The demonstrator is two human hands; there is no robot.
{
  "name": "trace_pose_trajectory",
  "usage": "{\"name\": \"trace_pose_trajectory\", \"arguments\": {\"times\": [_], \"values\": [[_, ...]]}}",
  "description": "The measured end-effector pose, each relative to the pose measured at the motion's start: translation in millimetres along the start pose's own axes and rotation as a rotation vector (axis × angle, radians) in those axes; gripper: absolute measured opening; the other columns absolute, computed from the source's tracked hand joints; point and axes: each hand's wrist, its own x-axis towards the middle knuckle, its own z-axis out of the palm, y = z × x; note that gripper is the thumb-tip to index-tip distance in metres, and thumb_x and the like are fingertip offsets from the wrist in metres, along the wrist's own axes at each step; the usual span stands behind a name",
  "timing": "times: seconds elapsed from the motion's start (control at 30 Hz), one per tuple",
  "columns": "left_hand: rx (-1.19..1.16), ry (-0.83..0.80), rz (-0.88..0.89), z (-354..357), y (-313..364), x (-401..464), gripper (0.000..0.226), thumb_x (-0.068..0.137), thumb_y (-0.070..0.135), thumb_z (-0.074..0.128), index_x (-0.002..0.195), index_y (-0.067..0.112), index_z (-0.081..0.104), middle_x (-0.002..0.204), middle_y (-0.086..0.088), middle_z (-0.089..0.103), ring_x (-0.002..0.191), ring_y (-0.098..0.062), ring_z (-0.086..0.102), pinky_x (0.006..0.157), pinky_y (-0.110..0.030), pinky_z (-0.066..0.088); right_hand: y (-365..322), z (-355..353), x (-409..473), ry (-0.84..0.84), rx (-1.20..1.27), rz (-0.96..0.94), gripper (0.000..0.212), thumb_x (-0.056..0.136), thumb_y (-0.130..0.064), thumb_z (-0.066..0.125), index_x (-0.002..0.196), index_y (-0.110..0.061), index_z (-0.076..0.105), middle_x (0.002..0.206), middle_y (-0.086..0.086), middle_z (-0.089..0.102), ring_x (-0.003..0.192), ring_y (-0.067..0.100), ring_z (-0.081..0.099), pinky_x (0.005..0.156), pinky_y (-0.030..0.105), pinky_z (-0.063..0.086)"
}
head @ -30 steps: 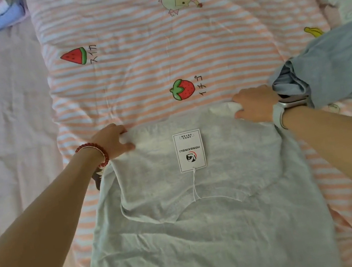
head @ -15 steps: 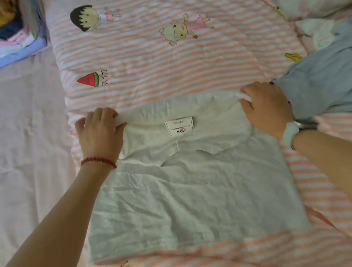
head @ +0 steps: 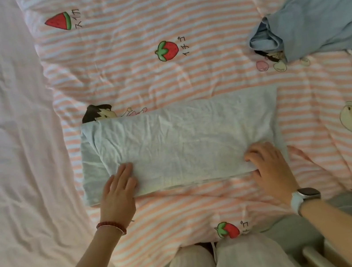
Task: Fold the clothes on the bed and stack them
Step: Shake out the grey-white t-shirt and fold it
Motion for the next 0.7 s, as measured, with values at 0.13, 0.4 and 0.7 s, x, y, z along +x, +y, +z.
{"name": "trace_pose_trajectory", "arguments": {"times": [0.13, 0.4, 0.7], "values": [[-0.016, -0.128, -0.149, -6.3, 8.4, 2.6, 0.014, 0.062, 0.009, 0.065, 0.076, 0.008, 0.065, 0.127, -0.014, 0.058, 0.124, -0.033, 0.049, 0.104, -0.059, 0.027, -11.8, -1.4, 0.2, -0.018, -0.069, 0.082, 0.02, 0.065, -0.012, 0.056, 0.082, -0.01, 0.066, 0.093, 0.007, 0.061, 0.092, 0.032, 0.059, 0.087, 0.043, 0.036], [0.059, 0.037, -0.014, -0.7, 80.3, 82.8, 0.056, 0.088, 0.043, 0.034, 0.138, 0.019, 0.044, 0.147, -0.015, 0.035, 0.136, -0.039, 0.03, 0.106, -0.063, 0.015, -61.4, 5.7, 79.1, 0.07, -0.179, -0.057, 0.051, 0.088, -0.029, 0.034, 0.136, -0.019, 0.045, 0.146, 0.013, 0.037, 0.136, 0.033, 0.032, 0.108, 0.064, 0.009], [0.1, -0.016, -0.343, 34.9, -10.5, 124.8, 0.065, 0.089, 0.061, 0.01, 0.147, 0.033, -0.005, 0.156, -0.003, -0.007, 0.143, -0.025, -0.012, 0.112, -0.048, -0.016, 46.3, 22.1, 111.6, -0.04, -0.26, 0.301, 0.059, 0.092, -0.047, 0.008, 0.148, -0.031, 0.01, 0.157, 0.005, 0.007, 0.145, 0.024, 0.005, 0.113, 0.053, -0.001]]}}
